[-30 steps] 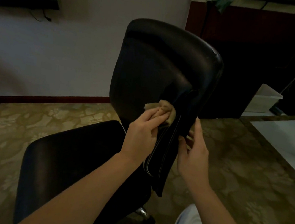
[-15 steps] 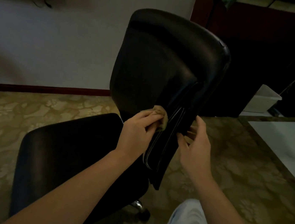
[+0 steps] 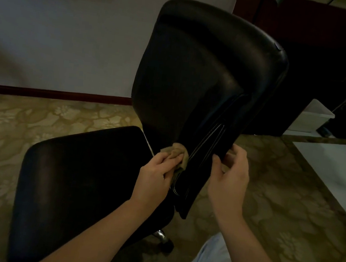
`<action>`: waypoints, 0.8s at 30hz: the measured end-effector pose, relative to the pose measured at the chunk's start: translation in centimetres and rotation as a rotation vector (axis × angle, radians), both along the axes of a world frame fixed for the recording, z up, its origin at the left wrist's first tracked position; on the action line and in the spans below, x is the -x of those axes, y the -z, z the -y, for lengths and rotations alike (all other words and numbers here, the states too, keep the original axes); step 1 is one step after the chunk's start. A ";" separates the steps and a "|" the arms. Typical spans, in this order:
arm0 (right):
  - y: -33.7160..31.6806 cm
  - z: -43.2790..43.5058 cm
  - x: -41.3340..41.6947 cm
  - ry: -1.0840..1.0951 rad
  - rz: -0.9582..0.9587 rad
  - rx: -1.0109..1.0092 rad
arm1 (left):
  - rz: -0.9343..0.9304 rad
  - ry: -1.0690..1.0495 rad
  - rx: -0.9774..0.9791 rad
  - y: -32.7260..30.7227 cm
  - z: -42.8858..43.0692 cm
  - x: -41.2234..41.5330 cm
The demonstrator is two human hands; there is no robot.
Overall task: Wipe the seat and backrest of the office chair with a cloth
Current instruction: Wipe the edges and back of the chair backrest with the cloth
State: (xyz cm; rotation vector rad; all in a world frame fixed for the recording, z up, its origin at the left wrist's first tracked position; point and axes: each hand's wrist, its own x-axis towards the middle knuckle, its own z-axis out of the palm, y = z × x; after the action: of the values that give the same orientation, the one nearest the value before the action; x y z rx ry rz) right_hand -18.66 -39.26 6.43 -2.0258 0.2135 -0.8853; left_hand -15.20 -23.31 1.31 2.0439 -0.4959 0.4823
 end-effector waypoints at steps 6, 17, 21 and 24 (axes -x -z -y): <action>0.2 0.0 0.0 -0.032 -0.020 0.007 | 0.051 0.029 -0.033 -2.0 -0.3 -0.2; 0.6 -0.4 0.4 -0.092 0.000 -0.039 | 0.183 0.023 -0.037 -3.4 1.2 -1.7; 1.2 -0.2 0.3 -0.071 -0.016 -0.015 | 0.106 -0.025 -0.023 -0.5 0.3 -0.3; 1.3 -0.3 0.2 -0.060 -0.015 -0.009 | 0.053 0.003 -0.024 -1.4 -0.2 -0.5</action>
State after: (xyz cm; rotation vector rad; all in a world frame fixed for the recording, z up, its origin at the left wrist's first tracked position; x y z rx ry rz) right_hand -18.87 -38.98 5.16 -2.0204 0.1632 -0.8307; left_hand -14.71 -23.12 2.71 2.0573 -0.5383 0.5320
